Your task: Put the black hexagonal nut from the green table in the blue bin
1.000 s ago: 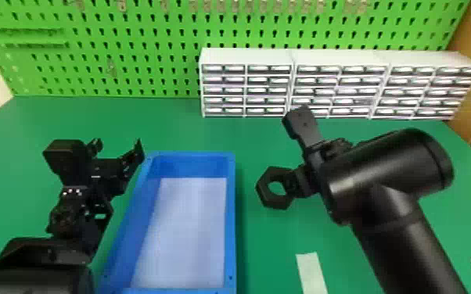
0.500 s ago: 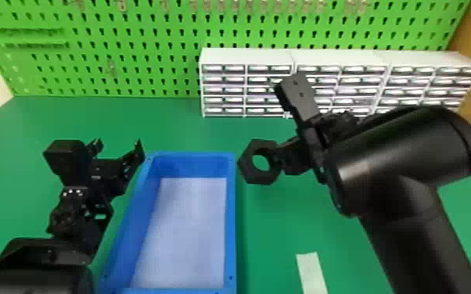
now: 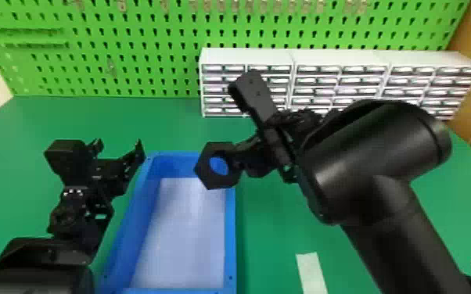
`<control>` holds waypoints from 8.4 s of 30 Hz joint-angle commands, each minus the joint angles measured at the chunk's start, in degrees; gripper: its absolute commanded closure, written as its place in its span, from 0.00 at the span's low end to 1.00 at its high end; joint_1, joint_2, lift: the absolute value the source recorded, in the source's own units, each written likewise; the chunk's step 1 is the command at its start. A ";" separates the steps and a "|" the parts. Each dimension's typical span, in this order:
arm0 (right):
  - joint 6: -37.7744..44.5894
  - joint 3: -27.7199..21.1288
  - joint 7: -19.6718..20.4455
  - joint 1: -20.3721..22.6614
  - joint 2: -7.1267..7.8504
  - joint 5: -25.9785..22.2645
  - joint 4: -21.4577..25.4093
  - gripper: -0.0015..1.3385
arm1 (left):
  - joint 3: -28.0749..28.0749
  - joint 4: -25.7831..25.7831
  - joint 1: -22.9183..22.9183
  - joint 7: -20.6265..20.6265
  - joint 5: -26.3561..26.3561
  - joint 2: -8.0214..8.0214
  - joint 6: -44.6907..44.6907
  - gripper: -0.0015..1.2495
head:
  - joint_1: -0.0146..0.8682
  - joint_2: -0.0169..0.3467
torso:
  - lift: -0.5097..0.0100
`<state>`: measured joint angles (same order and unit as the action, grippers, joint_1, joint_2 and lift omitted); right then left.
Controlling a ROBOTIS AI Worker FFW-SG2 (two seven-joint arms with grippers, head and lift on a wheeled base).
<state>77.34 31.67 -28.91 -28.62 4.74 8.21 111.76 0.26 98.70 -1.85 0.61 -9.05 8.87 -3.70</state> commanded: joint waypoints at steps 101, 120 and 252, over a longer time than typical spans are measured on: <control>-15.47 0.94 -0.09 -1.70 -0.52 -12.07 -12.53 0.36 | 0.35 -0.18 0.00 0.00 -0.27 0.01 0.01 0.32 | 0.79 0.19 | 0.79; -23.90 -11.19 -0.53 2.60 -0.78 -10.14 -8.75 0.36 | 0.53 -0.18 -0.08 0.00 -0.27 0.01 0.01 0.32 | 0.79 0.19 | 0.79; -86.83 -24.72 32.61 22.55 -4.12 -13.66 -31.43 0.36 | 0.09 -0.18 0.00 0.00 -0.53 0.01 0.27 0.32 | 0.79 0.19 | 0.79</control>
<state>-9.53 6.93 3.69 -6.13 0.57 -5.39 80.33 0.41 98.61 -1.86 0.61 -9.58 8.88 -3.35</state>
